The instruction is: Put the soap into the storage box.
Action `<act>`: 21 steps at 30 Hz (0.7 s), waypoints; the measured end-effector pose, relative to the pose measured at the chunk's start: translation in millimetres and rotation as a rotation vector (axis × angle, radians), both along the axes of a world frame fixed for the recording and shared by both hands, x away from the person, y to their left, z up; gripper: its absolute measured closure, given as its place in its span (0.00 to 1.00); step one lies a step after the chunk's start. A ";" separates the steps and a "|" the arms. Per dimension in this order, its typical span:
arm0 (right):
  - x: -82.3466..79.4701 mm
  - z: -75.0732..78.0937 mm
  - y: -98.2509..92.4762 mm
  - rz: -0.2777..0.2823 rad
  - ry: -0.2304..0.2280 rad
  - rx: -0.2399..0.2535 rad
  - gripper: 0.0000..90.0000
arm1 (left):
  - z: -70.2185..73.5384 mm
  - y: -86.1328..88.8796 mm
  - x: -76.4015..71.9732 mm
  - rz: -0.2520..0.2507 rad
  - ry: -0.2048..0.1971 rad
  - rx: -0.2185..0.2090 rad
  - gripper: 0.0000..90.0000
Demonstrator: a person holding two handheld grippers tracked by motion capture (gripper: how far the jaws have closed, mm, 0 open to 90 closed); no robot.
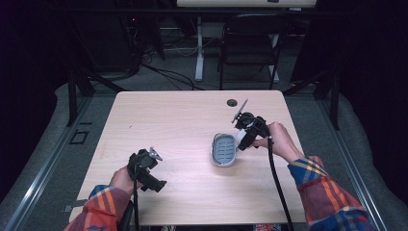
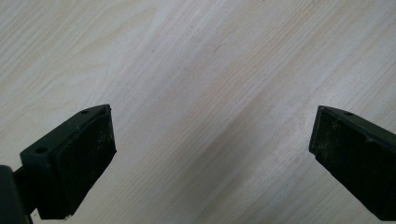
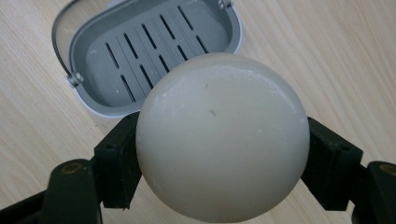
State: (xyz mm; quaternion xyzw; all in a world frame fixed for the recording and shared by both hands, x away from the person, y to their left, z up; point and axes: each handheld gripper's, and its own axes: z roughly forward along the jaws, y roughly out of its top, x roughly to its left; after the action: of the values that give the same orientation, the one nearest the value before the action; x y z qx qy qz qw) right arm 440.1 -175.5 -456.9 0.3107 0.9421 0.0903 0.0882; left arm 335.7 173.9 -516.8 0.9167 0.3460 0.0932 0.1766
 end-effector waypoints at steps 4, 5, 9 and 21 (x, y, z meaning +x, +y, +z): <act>2.9 4.6 7.4 0.009 -0.008 0.001 0.27 | -0.3 -0.3 -0.1 -0.001 -0.001 0.000 0.00; 3.0 5.1 9.3 0.011 -0.007 0.002 0.27 | 0.0 -0.2 -0.1 -0.001 -0.001 0.001 0.00; 3.3 5.9 15.0 0.021 -0.007 0.001 0.27 | -0.1 -0.2 -0.1 -0.001 0.000 0.001 0.00; 6.4 7.0 34.4 0.054 -0.006 -0.004 0.27 | 0.1 0.0 -0.3 -0.002 -0.002 0.002 0.00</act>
State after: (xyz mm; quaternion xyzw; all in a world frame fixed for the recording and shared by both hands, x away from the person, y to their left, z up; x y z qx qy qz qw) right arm 446.5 -141.1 -449.9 0.2846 0.9501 0.0918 0.0890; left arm 335.4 173.9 -516.7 0.9172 0.3446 0.0944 0.1760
